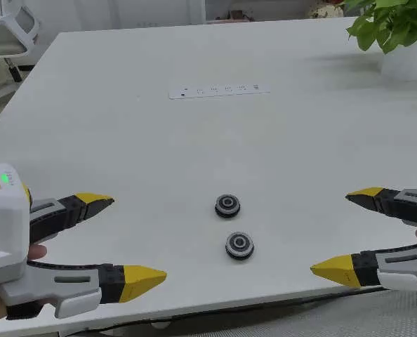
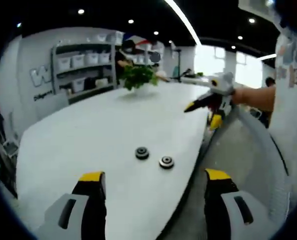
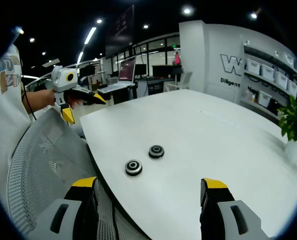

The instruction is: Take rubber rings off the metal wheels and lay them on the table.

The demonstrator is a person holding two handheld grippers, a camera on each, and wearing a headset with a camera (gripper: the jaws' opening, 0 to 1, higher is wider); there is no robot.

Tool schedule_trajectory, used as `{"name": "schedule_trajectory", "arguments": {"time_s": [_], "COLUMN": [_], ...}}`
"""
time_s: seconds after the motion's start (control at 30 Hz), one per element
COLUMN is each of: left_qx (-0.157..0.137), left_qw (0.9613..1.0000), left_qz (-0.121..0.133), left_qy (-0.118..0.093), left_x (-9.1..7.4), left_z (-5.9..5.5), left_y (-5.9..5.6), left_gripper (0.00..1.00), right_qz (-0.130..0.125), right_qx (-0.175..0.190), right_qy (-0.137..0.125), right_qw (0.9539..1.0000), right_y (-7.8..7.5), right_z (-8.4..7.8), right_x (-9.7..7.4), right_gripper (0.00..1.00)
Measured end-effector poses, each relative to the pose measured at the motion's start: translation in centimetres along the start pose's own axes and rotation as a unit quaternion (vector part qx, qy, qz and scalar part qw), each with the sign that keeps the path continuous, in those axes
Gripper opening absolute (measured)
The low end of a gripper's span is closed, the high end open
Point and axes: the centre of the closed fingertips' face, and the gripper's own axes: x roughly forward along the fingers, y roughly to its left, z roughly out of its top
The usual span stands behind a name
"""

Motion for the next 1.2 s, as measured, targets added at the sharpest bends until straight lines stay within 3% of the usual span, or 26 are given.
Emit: {"name": "schedule_trajectory", "arguments": {"time_s": [0.67, 1.2], "left_qx": [-0.005, 0.0], "left_qw": [0.9998, 0.9998], "left_qz": [0.018, 0.018], "left_qy": [0.002, -0.002], "left_x": [-1.3, -1.4], "left_z": [-0.8, -0.4], "left_y": [0.3, 0.7], "left_gripper": [0.85, 0.83], "right_qz": [0.004, 0.0], "right_qx": [-0.01, -0.011], "right_qy": [0.001, -0.006], "right_qw": [0.9999, 0.9999], "right_y": [0.4, 0.4], "right_z": [0.4, 0.8], "right_x": [0.2, 0.0], "right_gripper": [0.87, 0.86]}}
